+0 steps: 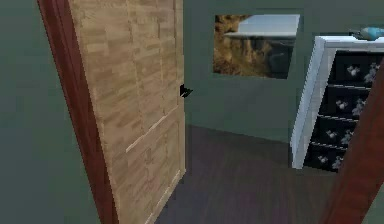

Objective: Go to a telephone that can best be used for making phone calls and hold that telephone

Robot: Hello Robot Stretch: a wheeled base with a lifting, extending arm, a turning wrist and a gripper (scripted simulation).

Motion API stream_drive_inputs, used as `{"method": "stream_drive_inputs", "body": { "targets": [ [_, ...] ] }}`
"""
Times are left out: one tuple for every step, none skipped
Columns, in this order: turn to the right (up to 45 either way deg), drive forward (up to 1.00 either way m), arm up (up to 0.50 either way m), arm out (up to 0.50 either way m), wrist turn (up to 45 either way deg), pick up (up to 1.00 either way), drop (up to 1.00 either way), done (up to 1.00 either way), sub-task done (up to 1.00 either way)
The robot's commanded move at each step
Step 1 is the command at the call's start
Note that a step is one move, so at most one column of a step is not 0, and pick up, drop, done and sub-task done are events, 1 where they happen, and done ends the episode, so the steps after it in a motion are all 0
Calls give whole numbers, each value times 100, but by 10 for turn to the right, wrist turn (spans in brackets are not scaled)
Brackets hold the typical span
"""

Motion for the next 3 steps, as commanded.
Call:
{"method": "stream_drive_inputs", "body": {
  "targets": [
    [60, 0, 0, 0, 0, 0, 0, 0, 0],
    [0, 80, 0, 0, 0, 0, 0, 0, 0],
    [390, 0, 0, 0, 0, 0, 0, 0, 0]
  ]
}}
